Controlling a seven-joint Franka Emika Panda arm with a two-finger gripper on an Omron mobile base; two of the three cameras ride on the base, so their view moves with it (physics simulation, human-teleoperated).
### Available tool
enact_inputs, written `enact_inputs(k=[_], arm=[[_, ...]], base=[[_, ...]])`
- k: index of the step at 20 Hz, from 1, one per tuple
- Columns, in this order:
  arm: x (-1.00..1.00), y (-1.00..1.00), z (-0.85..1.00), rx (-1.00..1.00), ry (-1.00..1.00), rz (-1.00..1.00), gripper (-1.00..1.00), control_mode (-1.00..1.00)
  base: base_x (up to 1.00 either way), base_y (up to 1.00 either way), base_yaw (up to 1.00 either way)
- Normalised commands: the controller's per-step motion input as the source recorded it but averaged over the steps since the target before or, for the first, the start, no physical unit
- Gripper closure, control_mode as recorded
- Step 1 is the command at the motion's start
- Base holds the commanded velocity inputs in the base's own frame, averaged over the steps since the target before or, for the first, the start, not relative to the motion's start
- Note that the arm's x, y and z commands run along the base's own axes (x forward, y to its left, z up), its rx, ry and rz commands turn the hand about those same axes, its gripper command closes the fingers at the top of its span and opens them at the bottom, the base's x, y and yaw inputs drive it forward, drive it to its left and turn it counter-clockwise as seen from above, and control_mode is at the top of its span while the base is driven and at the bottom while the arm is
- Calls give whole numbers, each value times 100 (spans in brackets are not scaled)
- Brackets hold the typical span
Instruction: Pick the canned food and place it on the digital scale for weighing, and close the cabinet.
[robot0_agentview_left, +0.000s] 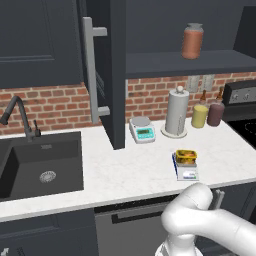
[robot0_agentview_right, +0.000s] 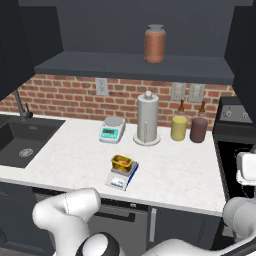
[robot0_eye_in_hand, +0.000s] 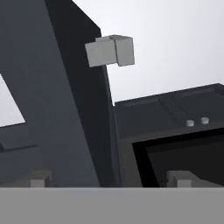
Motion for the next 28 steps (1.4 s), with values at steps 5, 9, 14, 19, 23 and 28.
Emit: enact_inputs(k=[5, 9, 14, 19, 23, 28], arm=[[0, -13, 4, 0, 8, 0, -100, -100], [-1, -2, -40, 0, 0, 5, -100, -100], [0, -19, -60, 0, 1, 7, -100, -100], [4, -55, -10, 2, 6, 5, -100, -100], [13, -52, 30, 3, 5, 2, -100, -100], [6, -24, 46, 2, 2, 8, -100, -100]], base=[[0, 0, 0], [0, 0, 0], [0, 0, 0], [0, 0, 0], [0, 0, 0], [0, 0, 0]])
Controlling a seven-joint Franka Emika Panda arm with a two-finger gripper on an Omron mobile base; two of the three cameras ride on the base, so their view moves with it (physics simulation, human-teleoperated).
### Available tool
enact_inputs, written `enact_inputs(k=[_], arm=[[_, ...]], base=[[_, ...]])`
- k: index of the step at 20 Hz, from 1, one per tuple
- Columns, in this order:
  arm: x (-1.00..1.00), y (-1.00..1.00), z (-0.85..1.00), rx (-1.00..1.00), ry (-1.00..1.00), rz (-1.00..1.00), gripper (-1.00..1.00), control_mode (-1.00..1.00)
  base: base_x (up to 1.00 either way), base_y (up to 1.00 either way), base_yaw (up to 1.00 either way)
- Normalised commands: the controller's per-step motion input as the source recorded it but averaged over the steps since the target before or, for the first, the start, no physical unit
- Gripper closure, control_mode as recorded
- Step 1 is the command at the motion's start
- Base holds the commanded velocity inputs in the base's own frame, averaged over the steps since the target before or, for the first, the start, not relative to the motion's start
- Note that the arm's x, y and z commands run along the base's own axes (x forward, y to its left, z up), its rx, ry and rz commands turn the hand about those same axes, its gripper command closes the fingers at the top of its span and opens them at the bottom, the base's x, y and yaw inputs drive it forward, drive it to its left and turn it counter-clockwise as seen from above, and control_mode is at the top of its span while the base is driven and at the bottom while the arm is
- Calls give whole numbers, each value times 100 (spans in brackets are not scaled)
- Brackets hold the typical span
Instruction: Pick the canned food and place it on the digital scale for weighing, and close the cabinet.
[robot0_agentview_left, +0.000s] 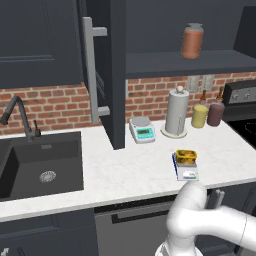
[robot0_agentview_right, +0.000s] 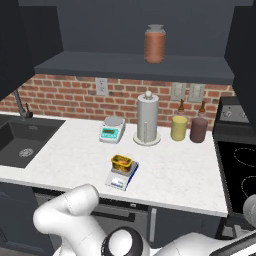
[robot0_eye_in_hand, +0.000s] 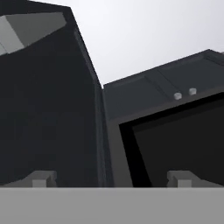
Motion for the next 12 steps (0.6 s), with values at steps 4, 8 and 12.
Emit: enact_inputs(k=[4, 8, 12], arm=[[-26, 49, 42, -16, -8, 27, -100, -100], [-1, 98, 63, -31, -9, 27, -100, -100], [1, 99, 66, -34, -13, 25, -100, -100]], base=[[0, 0, 0], [0, 0, 0], [0, 0, 0]])
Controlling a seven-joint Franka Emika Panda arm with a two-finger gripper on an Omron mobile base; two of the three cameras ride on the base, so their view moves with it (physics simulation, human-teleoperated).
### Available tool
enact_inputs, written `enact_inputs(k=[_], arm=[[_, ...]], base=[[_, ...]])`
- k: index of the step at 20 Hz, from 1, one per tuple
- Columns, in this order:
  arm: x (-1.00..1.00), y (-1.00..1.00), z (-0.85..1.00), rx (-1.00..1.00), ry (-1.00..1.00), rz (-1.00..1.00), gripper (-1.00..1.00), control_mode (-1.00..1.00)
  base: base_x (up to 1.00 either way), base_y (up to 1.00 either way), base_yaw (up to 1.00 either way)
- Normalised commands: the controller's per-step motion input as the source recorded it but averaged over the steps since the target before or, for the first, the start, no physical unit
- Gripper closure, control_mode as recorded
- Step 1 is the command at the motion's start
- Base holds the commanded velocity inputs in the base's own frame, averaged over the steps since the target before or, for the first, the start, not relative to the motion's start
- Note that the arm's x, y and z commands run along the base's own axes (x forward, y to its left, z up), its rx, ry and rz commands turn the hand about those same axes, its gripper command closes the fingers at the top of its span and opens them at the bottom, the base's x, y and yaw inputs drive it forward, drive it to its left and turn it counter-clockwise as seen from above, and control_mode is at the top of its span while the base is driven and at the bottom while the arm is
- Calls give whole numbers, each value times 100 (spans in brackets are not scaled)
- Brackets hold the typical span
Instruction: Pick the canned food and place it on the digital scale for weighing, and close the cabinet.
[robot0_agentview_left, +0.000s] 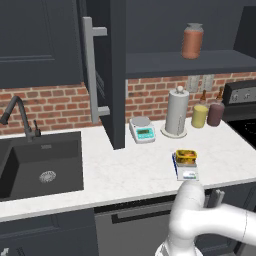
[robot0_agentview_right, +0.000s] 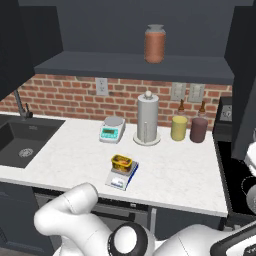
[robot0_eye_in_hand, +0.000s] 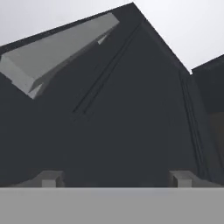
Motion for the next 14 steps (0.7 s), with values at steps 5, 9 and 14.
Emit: enact_inputs(k=[5, 9, 14], arm=[[24, 100, 52, -33, -5, 13, -100, -100], [54, 100, 22, -32, 3, 0, -100, -100], [89, 100, 1, -22, 9, -2, -100, -100]], base=[[0, 0, 0], [0, 0, 0], [0, 0, 0]])
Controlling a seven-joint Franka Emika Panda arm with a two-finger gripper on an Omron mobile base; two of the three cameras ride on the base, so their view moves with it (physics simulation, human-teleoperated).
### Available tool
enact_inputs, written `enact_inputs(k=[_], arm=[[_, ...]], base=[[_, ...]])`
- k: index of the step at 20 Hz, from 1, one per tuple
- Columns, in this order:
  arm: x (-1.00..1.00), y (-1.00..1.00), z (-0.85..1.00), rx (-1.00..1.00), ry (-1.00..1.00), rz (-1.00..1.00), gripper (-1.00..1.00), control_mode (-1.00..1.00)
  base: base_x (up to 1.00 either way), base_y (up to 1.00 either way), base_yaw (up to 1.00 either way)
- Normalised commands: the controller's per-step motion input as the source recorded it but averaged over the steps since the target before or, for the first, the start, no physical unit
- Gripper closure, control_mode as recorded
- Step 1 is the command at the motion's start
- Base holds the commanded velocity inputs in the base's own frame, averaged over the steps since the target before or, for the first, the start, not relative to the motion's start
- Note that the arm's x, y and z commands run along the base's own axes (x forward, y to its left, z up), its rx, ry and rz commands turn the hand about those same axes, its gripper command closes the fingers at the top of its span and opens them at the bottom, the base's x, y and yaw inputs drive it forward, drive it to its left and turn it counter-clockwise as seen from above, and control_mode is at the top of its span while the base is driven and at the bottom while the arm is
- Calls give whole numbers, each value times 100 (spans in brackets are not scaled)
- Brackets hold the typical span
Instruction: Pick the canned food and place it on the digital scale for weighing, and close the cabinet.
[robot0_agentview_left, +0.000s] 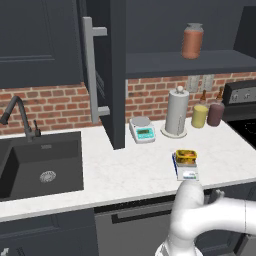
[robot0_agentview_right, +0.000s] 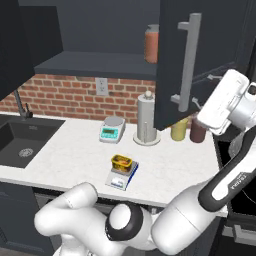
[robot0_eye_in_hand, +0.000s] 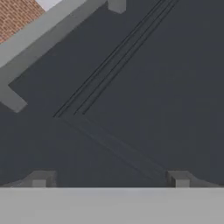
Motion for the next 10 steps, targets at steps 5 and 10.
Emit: enact_inputs(k=[5, 10], arm=[[100, 100, -2, -21, 7, -13, -100, -100], [100, 100, 0, -22, 9, -19, -100, -100]], base=[[0, 0, 0], [0, 0, 0]])
